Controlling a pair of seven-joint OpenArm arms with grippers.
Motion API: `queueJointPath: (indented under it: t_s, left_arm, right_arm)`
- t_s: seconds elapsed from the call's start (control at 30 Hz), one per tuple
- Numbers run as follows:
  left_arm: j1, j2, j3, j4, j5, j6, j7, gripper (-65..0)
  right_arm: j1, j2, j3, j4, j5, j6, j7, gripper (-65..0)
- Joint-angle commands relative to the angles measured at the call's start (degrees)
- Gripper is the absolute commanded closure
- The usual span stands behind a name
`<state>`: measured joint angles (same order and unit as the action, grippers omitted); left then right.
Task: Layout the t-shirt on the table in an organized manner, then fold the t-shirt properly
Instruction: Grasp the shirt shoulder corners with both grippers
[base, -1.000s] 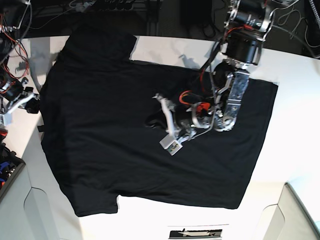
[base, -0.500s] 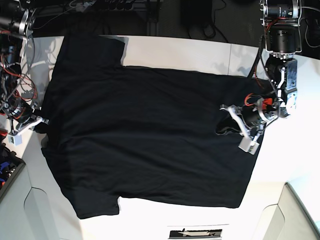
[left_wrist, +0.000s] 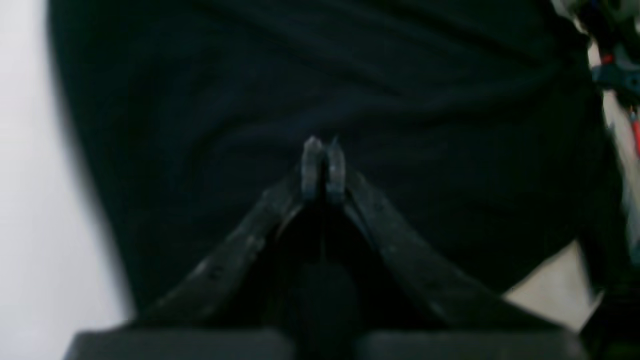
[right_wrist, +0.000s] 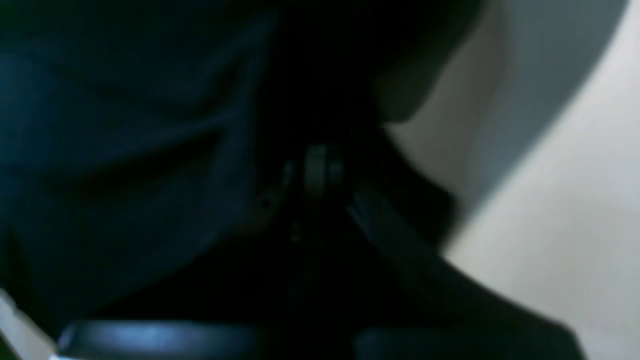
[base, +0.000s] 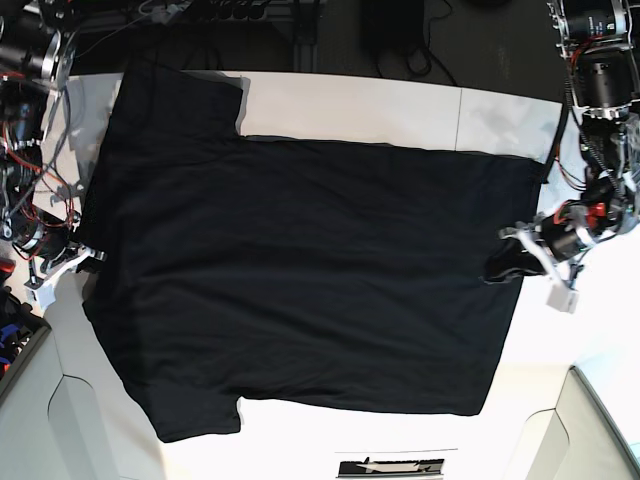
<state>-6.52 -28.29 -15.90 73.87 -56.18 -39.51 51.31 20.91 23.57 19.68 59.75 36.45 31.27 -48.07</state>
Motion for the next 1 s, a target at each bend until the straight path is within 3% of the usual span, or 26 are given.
queueJointPath:
  t_s: [0.0, 0.13, 0.23, 0.3, 0.33, 0.43, 0.5, 0.57, 0.8, 0.97]
  left_arm:
    - [0.85, -1.51, -2.12, 0.92, -3.04, -0.49, 0.5, -0.8]
    - [6.16, -3.37, -8.2, 0.92, -6.43, -0.49, 1.31, -7.4]
    - [9.11, -4.02, -10.78, 0.92, -7.56, -0.49, 1.64, -16.2]
    - [11.41, -4.35, -11.54, 0.92, -7.72, -0.49, 1.66, -18.6]
    - [12.5, -4.46, -11.67, 0.92, -7.8, -0.49, 1.66, -18.6]
    - [14.88, -4.35, -11.72, 0.92, -7.85, -0.49, 1.66, -19.6]
    - [15.5, -4.37, -11.72, 0.92, -7.87, -0.49, 1.66, -27.3]
    - [15.82, -4.42, -11.74, 0.92, -7.85, -0.49, 1.62, -34.3]
    - [16.2, -4.39, -11.87, 0.92, -7.3, -0.49, 0.76, -34.9]
    - [16.22, -4.24, -11.87, 0.9, -2.54, -0.49, -1.86, -35.0]
  right_arm:
    - [-1.64, 1.46, 2.38, 5.07, 1.97, 0.5, 0.2, 0.0]
    - [-11.43, 1.31, 9.97, 20.81, 4.15, 0.37, -4.09, 0.0]
    - [-17.2, 2.08, 13.14, 25.09, 5.95, 0.04, -6.64, 0.0]
    - [-21.77, 2.05, 14.69, 25.7, 6.21, 0.04, -6.64, 0.0]
    - [-24.13, 1.99, 15.34, 25.73, 6.75, 0.07, -6.69, -2.0]
    - [-30.56, 1.57, 16.94, 25.73, 8.46, 0.11, -7.41, -18.3]
    - [-34.16, 0.9, 17.79, 25.83, 9.6, 0.5, -8.02, -23.6]
    - [-37.35, 0.13, 18.4, 26.18, 10.38, 0.74, -7.91, -24.1]
    - [-41.72, -4.04, 18.6, 26.84, 11.58, 0.76, -8.0, -24.1]
    - [-41.75, -6.45, 18.6, 26.91, 13.18, 1.79, -9.53, -24.0]
